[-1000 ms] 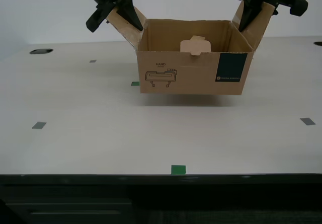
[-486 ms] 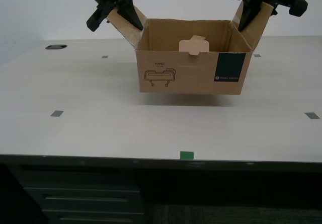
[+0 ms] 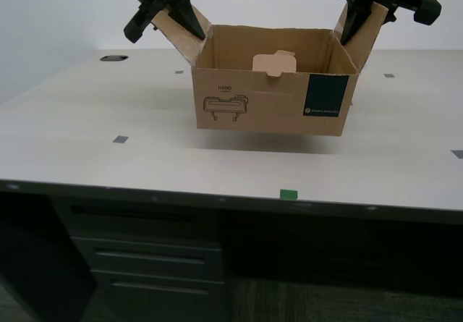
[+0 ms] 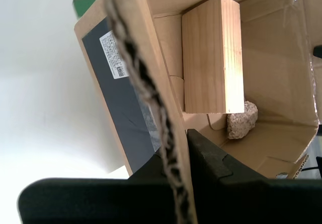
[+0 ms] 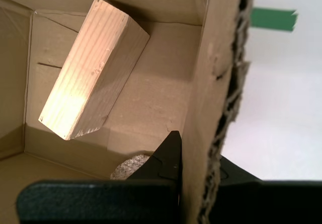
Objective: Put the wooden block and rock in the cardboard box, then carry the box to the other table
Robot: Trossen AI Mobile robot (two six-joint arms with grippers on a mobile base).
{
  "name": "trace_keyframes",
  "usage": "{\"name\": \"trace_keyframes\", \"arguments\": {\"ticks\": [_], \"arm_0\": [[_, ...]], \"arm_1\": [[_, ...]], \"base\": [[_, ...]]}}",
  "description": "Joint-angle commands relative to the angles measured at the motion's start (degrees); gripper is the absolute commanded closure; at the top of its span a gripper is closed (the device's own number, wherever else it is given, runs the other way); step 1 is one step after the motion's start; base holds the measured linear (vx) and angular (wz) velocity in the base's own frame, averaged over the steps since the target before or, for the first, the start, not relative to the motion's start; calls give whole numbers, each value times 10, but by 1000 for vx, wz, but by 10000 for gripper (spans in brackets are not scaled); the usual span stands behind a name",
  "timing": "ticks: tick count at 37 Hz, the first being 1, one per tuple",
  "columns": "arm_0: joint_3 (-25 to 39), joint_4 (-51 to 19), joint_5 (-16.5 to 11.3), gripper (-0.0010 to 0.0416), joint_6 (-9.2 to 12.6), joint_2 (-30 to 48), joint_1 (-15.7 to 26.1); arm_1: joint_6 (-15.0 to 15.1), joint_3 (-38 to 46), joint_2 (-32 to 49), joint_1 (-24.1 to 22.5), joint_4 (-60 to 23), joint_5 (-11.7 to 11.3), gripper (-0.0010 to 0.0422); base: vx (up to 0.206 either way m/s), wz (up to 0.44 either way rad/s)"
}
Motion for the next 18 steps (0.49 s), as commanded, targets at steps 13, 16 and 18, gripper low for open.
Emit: {"name": "trace_keyframes", "arguments": {"ticks": [13,16,18], "arm_0": [[1,-2,0,406,2,0,0],[0,-2,0,406,0,0,0],[0,-2,0,406,-4,0,0]], "arm_1": [[-68,1,-1,0,29,0,413],[-76,1,-1,-1,29,-2,413],[-80,1,-1,-1,29,-11,413]], "base": [[-106,-4],[-90,-40],[-91,-30]]}}
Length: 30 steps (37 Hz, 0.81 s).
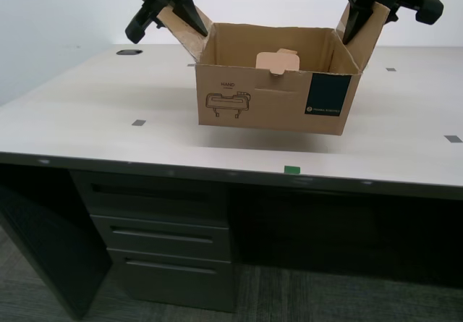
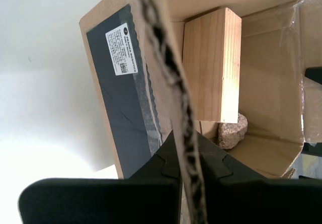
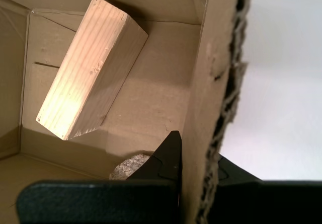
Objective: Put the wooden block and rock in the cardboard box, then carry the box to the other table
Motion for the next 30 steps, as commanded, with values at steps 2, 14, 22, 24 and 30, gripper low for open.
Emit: {"name": "trace_keyframes", "arguments": {"ticks": [2,14,22,24,30], "arm_0": [[0,-3,-3,406,-5,0,0],[0,-2,-3,406,-4,0,0],[0,-2,-3,406,-5,0,1],[0,-2,-3,406,-4,0,1],[0,-2,-2,406,-4,0,1]], "arm_1": [[-5,1,-1,0,5,-23,413],[-4,1,-1,0,5,-30,413],[-4,1,-1,0,-1,-30,413],[-4,1,-1,0,-3,-30,412],[10,1,-1,0,2,-37,413]], "base": [[-88,-23],[-89,39],[-88,110],[-86,143],[-84,204]]}}
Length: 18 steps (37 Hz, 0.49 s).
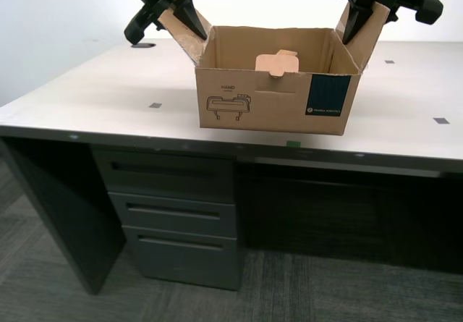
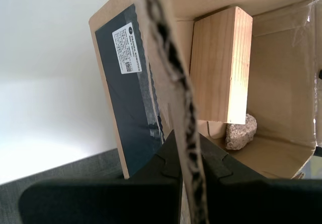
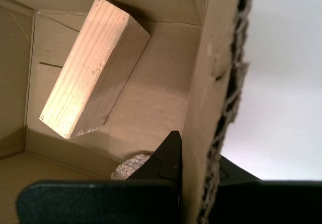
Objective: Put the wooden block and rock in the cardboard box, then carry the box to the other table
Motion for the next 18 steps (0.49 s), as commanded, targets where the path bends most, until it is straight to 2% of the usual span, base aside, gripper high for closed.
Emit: {"name": "trace_keyframes", "arguments": {"ticks": [1,3,7,18], "arm_0": [[0,-3,-2,406,0,0,1],[0,-4,-2,406,3,0,2],[0,-8,-2,406,13,0,3],[0,-8,-3,406,17,0,7]], "arm_1": [[16,1,-1,0,7,-17,413],[18,1,-1,0,6,-24,412],[25,1,-1,0,6,-24,412],[43,1,-1,0,-4,-24,413]], "base": [[-84,238],[-83,245],[-79,264],[-77,278]]}}
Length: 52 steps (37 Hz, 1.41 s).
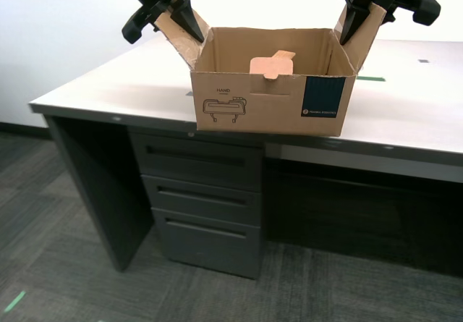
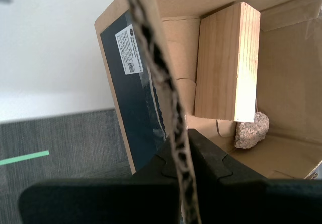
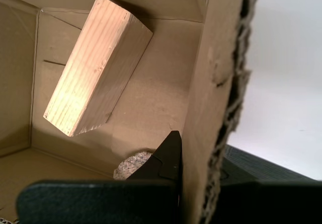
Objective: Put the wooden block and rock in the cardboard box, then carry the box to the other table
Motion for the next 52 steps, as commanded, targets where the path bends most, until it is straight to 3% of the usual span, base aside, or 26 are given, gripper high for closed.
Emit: {"name": "trace_keyframes", "arguments": {"ticks": [1,52], "arm_0": [[0,-5,-3,406,1,0,1],[-1,14,-3,406,10,0,2]], "arm_1": [[5,1,-1,1,3,-4,413],[5,1,-1,2,12,-16,413]], "base": [[-76,297],[-62,282]]}}
